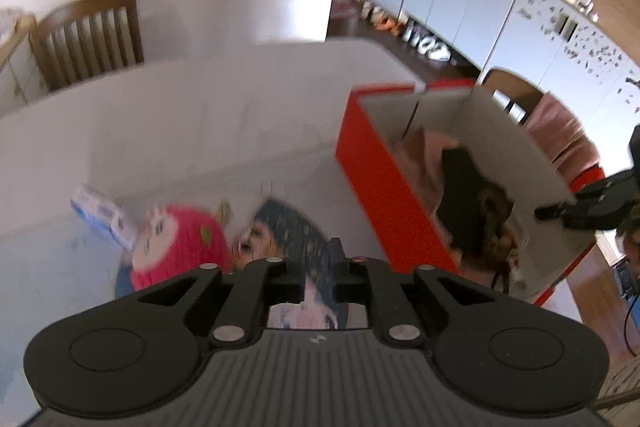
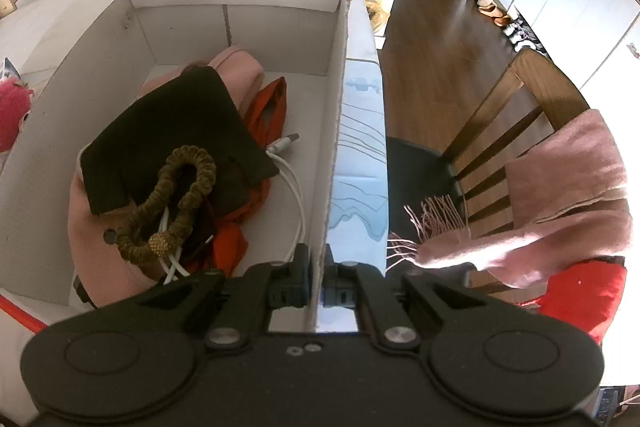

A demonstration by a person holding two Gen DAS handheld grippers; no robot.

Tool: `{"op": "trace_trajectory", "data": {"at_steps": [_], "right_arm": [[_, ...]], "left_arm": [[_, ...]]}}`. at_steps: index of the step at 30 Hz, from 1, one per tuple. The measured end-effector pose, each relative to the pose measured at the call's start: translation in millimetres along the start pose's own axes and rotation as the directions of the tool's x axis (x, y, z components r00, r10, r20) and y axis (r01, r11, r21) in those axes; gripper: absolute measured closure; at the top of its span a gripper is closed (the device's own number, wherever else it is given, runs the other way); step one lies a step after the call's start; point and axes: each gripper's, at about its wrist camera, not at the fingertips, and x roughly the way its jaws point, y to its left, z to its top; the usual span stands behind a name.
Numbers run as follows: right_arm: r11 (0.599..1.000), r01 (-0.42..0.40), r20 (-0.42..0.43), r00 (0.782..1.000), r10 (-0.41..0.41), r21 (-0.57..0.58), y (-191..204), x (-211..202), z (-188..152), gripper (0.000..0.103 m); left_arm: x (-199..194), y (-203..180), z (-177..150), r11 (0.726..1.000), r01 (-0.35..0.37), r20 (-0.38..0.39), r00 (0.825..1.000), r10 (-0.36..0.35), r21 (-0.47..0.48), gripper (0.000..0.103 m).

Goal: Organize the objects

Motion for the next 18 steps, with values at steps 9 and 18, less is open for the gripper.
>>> {"op": "trace_trajectory", "data": {"at_steps": [9, 18], "right_arm": [[1.000, 0.000, 0.000, 1.000, 0.000, 0.002, 0, 0, -1, 0.099], [1.000, 0.000, 0.000, 1.000, 0.000, 0.002, 0, 0, -1, 0.099]], "left_arm": [[31, 0, -51, 0.999, 0.001, -0.132, 0.991, -0.006, -0.036, 0.033], [65, 7, -76, 0.994, -0.056, -0.216, 0.976, 0.035, -0.091, 0.033]]}}
